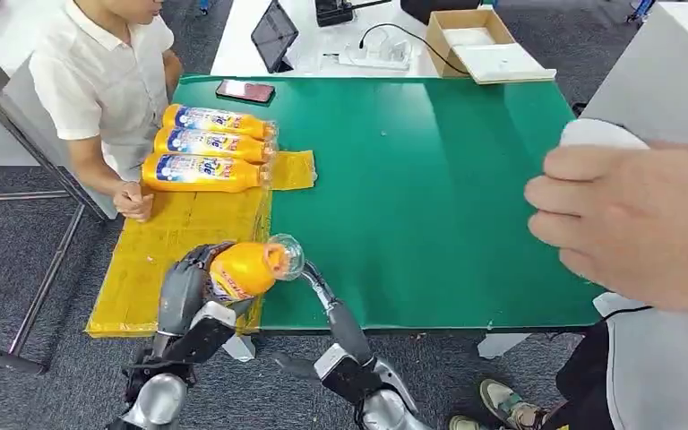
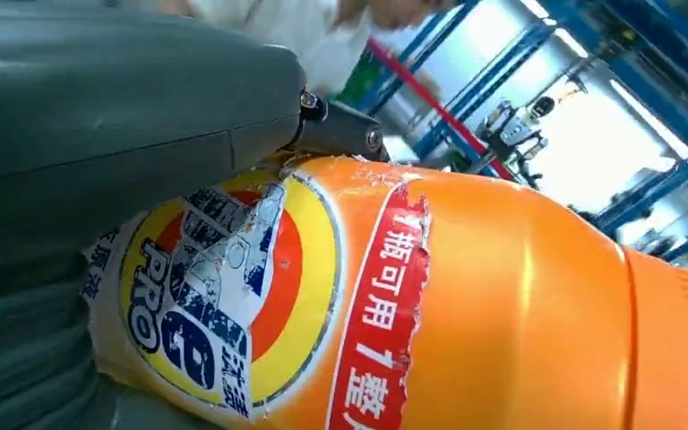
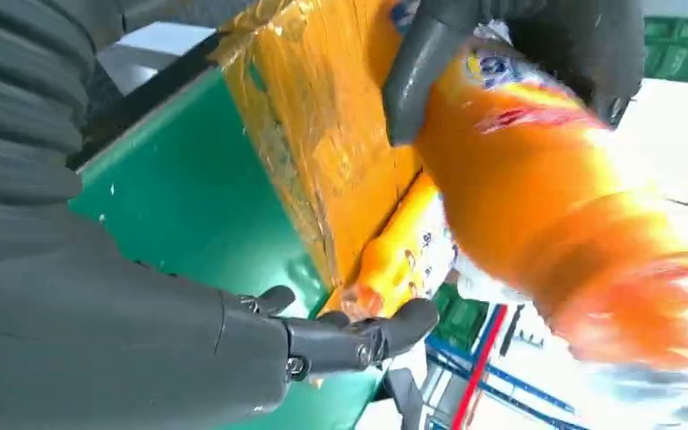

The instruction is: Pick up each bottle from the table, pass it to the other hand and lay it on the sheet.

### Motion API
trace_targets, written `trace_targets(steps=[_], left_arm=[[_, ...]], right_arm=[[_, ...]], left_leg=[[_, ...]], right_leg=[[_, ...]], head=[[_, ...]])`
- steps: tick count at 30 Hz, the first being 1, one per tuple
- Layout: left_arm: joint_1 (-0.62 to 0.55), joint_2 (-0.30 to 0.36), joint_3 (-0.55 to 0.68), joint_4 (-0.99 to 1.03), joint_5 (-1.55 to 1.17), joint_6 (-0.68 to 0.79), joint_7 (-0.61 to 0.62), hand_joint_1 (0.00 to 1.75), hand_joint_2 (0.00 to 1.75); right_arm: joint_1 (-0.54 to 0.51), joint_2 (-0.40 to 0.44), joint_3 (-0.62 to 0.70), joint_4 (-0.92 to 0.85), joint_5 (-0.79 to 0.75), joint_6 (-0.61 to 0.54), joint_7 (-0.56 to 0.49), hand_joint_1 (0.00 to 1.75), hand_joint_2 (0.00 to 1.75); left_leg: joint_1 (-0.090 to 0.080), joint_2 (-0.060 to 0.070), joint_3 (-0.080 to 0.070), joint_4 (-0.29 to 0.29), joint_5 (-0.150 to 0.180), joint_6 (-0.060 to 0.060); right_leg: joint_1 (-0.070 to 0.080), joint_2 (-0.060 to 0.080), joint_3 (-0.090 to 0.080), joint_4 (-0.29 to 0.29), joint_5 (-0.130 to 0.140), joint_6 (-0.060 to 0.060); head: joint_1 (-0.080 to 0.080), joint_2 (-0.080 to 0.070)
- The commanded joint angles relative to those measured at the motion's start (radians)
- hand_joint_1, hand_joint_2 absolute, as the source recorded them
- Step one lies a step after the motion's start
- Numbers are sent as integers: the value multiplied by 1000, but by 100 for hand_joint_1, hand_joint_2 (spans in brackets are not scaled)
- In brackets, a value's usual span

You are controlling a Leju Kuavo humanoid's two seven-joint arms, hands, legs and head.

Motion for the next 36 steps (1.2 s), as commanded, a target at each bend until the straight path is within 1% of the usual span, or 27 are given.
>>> trace_targets(steps=[1,4,5,6,8,9,10,11,13,17,20,21,23,27,28,29,30,31,33,36], left_arm=[[-302,60,10,447,-133,-59,96,175,175],[-342,60,8,519,-157,-67,102,175,175],[-375,60,1,579,-176,-87,123,175,175],[-406,56,3,635,-177,-109,133,175,175],[-451,47,5,717,-188,-125,144,175,175],[-480,41,1,773,-200,-136,154,175,175],[-497,34,5,810,-198,-145,155,175,175],[-523,24,7,867,-200,-154,161,175,175],[-549,17,-4,935,-218,-172,172,175,175],[-567,1,-27,996,-240,-213,173,175,175],[-567,1,-27,996,-240,-213,173,175,175],[-563,-4,-28,995,-242,-208,175,175,175],[-563,-4,-29,998,-242,-217,174,175,175],[-563,-12,-39,1017,-223,-317,159,175,175],[-561,-12,-39,1015,-215,-335,151,164,175],[-552,-11,-28,1005,-185,-370,120,73,175],[-546,-11,-22,998,-170,-380,102,2,175],[-536,-6,-23,983,-155,-395,74,0,175],[-536,-6,-23,983,-155,-395,74,0,175],[-536,-6,-23,983,-155,-395,74,0,175]], right_arm=[[-20,8,-40,48,11,31,-1,0,175],[-23,9,-38,56,11,35,-1,0,175],[-28,11,-37,65,12,39,-1,0,0],[-33,15,-36,74,11,42,-1,0,0],[-38,18,-34,88,12,45,1,0,0],[-41,20,-31,98,13,50,4,0,0],[-43,23,-30,106,13,51,4,0,0],[-49,26,-26,121,14,55,5,0,0],[-53,30,-23,135,14,57,5,0,0],[-60,33,-18,147,13,61,5,0,0],[-60,33,-18,147,13,61,5,0,0],[-61,32,-18,146,13,61,5,0,0],[-60,32,-19,146,12,61,5,0,0],[-67,36,-23,165,3,65,3,0,0],[-67,36,-22,167,2,66,1,0,0],[-68,36,-21,171,0,68,-3,0,0],[-69,36,-20,173,0,68,-4,0,0],[-69,35,-19,177,-1,68,-7,0,0],[-69,35,-19,177,-1,68,-7,0,0],[-69,35,-19,177,-1,68,-7,0,0]], left_leg=[[1,-3,3,-2,1,-2],[1,-1,5,-2,1,-3],[1,-2,4,-1,1,-2],[2,-2,5,-2,1,-3],[1,-1,3,-1,1,-2],[2,-1,5,-1,0,-3],[1,-1,3,-1,1,-2],[2,0,5,-1,0,-3],[1,-1,3,-1,1,-2],[1,-1,4,-2,1,-2],[0,1,5,-1,1,-2],[1,2,7,-2,0,-3],[0,1,6,-1,1,-2],[1,2,9,-2,1,-3],[1,2,9,-2,1,-3],[1,2,10,-2,1,-3],[0,2,10,-2,1,-2],[1,2,12,-3,1,-3],[0,3,14,-3,1,-3],[1,2,13,-2,1,-3]], right_leg=[[1,-4,4,-1,0,-2],[2,-3,5,-1,0,-3],[1,-3,4,0,0,-2],[2,-4,6,-1,-1,-3],[1,-3,3,0,0,-1],[2,-3,6,0,-1,-2],[1,-3,4,0,0,-2],[2,-2,5,0,-1,-2],[1,-2,3,0,0,-1],[1,-2,5,0,0,-2],[0,0,5,0,0,-2],[1,0,7,-1,0,-3],[0,0,6,0,0,-2],[1,0,8,0,1,-2],[1,0,7,0,0,-2],[1,0,8,0,1,-3],[0,0,9,1,0,-2],[1,0,10,0,1,-3],[0,2,11,1,0,-2],[1,1,11,1,0,-2]], head=[[0,0],[0,0],[0,0],[0,0],[0,0],[1,0],[0,0],[0,0],[0,0],[0,0],[0,0],[0,0],[0,0],[0,0],[0,0],[0,0],[0,0],[0,0],[0,0],[0,0]])
